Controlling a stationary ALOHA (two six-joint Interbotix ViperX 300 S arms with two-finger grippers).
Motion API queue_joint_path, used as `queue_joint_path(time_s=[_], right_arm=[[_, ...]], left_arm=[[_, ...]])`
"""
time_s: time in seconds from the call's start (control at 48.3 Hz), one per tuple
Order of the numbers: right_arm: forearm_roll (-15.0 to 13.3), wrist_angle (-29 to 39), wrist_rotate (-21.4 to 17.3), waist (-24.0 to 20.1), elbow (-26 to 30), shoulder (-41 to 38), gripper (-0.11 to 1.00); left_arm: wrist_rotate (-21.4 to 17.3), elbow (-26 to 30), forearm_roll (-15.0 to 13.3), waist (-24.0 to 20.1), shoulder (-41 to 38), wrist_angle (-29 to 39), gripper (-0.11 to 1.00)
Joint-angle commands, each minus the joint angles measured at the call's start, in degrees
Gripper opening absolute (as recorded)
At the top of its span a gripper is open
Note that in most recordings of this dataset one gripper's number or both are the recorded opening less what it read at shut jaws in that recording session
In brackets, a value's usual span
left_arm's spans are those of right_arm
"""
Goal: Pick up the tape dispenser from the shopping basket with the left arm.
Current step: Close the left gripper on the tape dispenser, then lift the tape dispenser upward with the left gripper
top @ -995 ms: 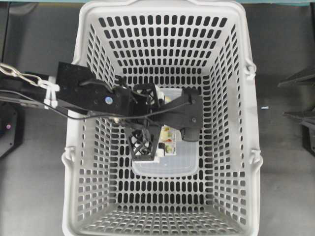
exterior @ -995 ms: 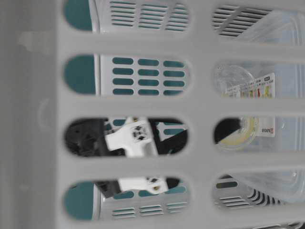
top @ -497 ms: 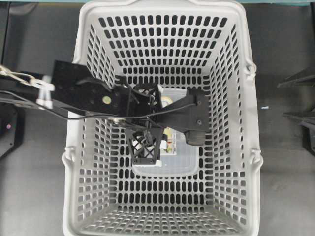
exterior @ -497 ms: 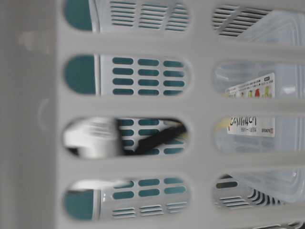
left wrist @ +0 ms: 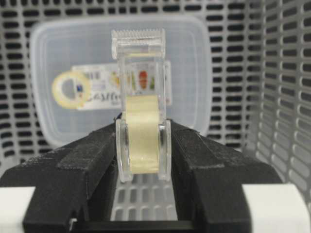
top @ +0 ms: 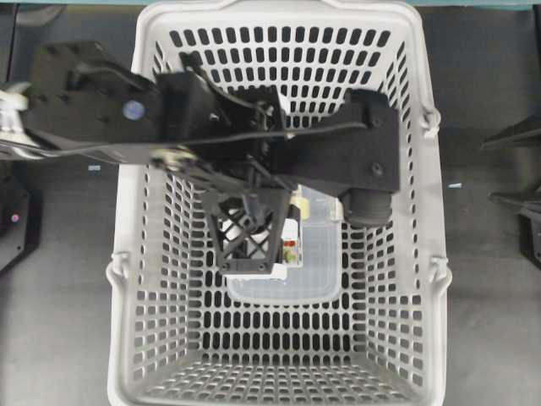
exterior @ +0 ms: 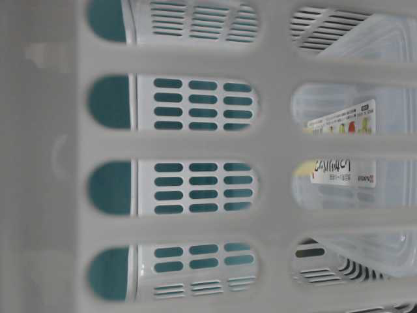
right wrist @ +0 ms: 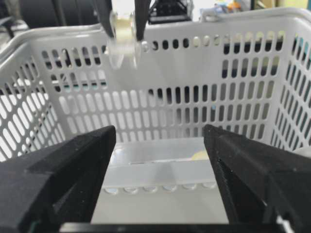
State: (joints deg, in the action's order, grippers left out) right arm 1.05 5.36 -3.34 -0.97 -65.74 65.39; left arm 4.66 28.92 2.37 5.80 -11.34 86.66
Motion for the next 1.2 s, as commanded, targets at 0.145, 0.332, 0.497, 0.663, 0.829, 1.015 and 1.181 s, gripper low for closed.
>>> queue_joint_path(time_s=[0.145, 0.332, 0.497, 0.663, 0.829, 1.015, 1.181], right_arm=[[0.2, -0.6, 0.1, -0.2, 0.6, 0.0, 0.71], [0.2, -0.5, 0.2, -0.1, 0.5, 0.2, 0.71], [0.2, -0.5, 0.2, -0.2, 0.4, 0.2, 0.71], [0.1, -0.5, 0.2, -0.2, 0.4, 0.3, 0.71], [0.1, -0.5, 0.3, -0.1, 0.4, 0.4, 0.71], [0.1, -0.5, 0.3, -0.1, 0.4, 0.5, 0.71], [0.2, -0.3, 0.3, -0.1, 0.3, 0.7, 0.71]], left_arm=[[0.1, 1.5, 0.2, 0.3, -0.4, -0.1, 0.28], [0.1, 1.5, 0.2, 0.3, -0.4, -0.1, 0.28], [0.2, 1.3, 0.2, 0.3, -0.5, -0.1, 0.28], [0.2, 0.9, 0.2, 0.3, -0.5, -0.1, 0.28], [0.3, -0.2, 0.2, 0.2, -0.6, -0.5, 0.28], [0.3, -5.1, 0.2, 0.3, -0.4, -4.6, 0.28], [0.3, -10.8, 0.2, 0.6, -0.4, -10.2, 0.28]])
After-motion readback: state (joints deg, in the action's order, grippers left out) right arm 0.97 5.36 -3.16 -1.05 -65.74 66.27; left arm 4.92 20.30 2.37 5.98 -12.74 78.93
